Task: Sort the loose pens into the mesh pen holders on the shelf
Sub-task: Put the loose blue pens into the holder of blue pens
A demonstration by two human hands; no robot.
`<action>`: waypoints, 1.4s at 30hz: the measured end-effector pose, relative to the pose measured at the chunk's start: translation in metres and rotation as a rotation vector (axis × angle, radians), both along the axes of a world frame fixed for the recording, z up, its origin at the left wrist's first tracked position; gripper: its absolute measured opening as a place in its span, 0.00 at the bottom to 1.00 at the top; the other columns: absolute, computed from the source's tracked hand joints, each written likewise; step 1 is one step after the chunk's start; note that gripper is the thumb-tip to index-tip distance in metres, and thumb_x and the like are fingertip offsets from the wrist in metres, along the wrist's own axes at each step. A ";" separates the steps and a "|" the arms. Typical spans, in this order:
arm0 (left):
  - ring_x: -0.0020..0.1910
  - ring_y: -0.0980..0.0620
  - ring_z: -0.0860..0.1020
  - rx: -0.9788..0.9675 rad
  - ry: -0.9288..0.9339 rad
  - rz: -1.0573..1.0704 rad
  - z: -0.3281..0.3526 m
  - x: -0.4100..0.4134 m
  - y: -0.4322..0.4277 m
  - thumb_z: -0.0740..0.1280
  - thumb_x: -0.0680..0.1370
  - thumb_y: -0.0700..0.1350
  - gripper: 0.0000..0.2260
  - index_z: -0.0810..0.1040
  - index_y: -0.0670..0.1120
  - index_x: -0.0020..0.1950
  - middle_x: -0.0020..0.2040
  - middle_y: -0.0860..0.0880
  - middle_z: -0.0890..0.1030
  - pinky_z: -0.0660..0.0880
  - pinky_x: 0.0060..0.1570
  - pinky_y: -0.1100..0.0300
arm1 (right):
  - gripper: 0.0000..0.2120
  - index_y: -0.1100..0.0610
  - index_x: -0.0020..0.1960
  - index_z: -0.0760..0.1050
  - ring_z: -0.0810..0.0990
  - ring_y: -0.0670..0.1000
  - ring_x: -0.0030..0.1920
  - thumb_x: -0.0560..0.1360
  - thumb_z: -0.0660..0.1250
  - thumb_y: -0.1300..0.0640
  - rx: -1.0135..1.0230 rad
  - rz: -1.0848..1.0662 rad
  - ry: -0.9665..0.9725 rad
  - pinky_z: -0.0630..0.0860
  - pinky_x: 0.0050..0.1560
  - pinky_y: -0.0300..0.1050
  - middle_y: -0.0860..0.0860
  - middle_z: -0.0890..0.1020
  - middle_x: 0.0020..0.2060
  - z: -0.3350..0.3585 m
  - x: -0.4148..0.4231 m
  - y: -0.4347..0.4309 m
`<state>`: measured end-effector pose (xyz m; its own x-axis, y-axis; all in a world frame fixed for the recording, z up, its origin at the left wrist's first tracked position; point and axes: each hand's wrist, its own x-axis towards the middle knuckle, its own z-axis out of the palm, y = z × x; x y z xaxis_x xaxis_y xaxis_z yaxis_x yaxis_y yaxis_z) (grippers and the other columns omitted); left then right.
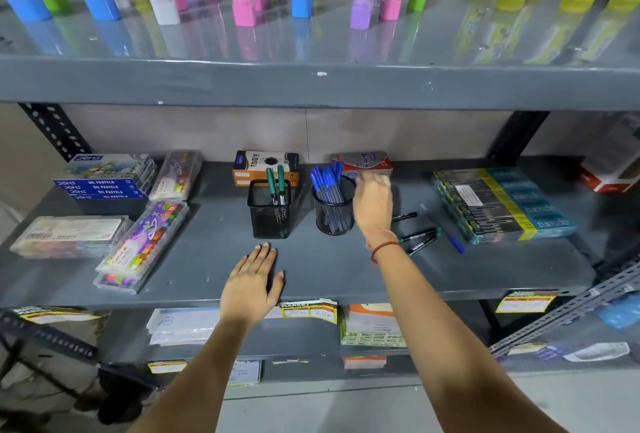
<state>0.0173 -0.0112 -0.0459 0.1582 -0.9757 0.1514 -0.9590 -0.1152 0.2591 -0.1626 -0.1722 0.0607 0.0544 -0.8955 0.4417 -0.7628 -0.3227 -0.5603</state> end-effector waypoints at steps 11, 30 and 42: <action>0.70 0.46 0.65 -0.004 -0.001 -0.007 0.002 -0.002 0.001 0.46 0.76 0.59 0.30 0.68 0.43 0.70 0.70 0.43 0.69 0.58 0.69 0.51 | 0.14 0.65 0.61 0.71 0.66 0.62 0.66 0.76 0.57 0.66 0.499 -0.472 0.344 0.68 0.62 0.57 0.62 0.74 0.63 -0.054 -0.125 0.005; 0.70 0.45 0.65 0.006 0.018 0.000 0.001 -0.001 0.002 0.46 0.76 0.59 0.30 0.68 0.43 0.70 0.70 0.43 0.69 0.58 0.69 0.50 | 0.08 0.65 0.51 0.73 0.81 0.53 0.41 0.74 0.67 0.63 -0.044 -0.225 -0.481 0.79 0.47 0.53 0.60 0.81 0.41 0.032 -0.099 0.008; 0.69 0.46 0.67 0.006 0.025 0.005 0.002 -0.001 0.002 0.48 0.76 0.58 0.29 0.70 0.42 0.68 0.69 0.43 0.71 0.61 0.68 0.49 | 0.08 0.62 0.51 0.74 0.82 0.63 0.43 0.75 0.67 0.59 0.093 0.134 -0.192 0.77 0.42 0.50 0.63 0.84 0.42 0.022 0.008 -0.012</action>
<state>0.0166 -0.0094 -0.0438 0.1663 -0.9759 0.1416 -0.9518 -0.1213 0.2818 -0.1548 -0.1837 0.0830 0.0986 -0.9231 0.3718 -0.5935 -0.3545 -0.7226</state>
